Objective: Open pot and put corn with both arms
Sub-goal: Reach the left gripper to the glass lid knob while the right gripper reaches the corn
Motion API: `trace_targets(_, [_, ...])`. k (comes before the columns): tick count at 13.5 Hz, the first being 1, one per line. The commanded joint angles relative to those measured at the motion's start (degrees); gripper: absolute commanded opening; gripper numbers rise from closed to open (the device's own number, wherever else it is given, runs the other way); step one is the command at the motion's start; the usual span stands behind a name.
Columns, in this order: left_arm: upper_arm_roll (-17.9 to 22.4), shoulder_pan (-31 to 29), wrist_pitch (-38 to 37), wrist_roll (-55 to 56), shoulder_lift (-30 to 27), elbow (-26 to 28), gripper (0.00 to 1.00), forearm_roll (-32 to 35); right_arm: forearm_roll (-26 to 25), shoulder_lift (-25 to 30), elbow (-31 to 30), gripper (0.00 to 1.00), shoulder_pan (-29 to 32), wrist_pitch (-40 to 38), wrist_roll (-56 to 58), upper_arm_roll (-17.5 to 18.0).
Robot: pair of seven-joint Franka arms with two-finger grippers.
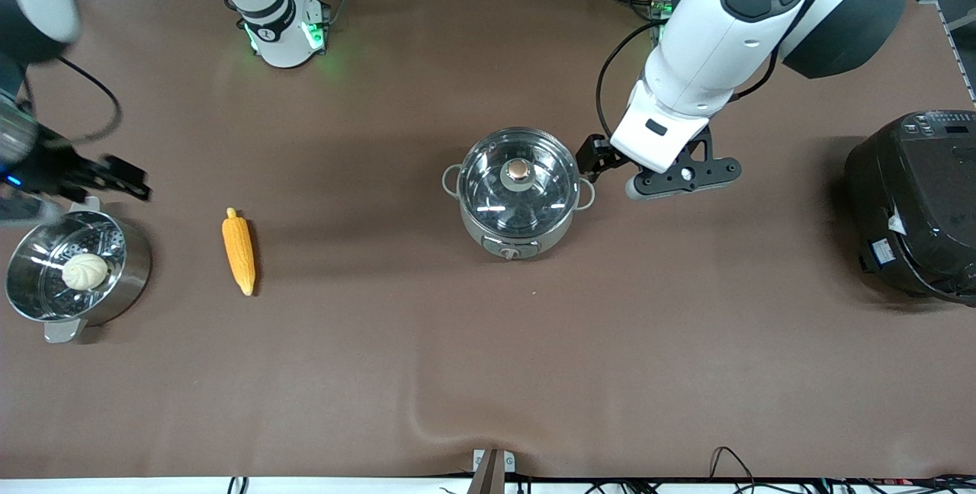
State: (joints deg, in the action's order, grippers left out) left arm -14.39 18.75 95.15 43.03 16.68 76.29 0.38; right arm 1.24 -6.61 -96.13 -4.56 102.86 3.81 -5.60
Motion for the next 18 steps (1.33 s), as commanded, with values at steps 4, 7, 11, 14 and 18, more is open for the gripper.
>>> trace_targets(4, [0.50,2.78,-0.40,3.80,1.69,-1.41,1.00,-1.17,-0.53,-5.07,-13.53,1.00,-0.80,18.92,6.73,-0.38])
trace_targets(7, [0.50,5.06,1.17,8.28,3.53,-1.50,1.00,-1.08,-0.53,-5.95,-24.25,1.00,0.25,31.49,14.61,-0.38])
trace_targets(11, [0.68,9.89,2.15,14.88,5.99,-1.41,1.00,-0.64,-0.53,-11.30,-28.94,1.00,0.87,39.07,20.60,-0.38])
trace_targets(14, [0.85,12.97,2.50,15.68,8.45,-1.24,1.00,0.84,-0.18,-15.35,-30.44,1.00,3.32,46.72,26.85,-0.21])
trace_targets(18, [0.68,15.62,2.68,16.47,13.46,-0.71,1.00,4.63,2.35,-18.07,-30.35,1.00,3.07,48.04,26.86,-0.03])
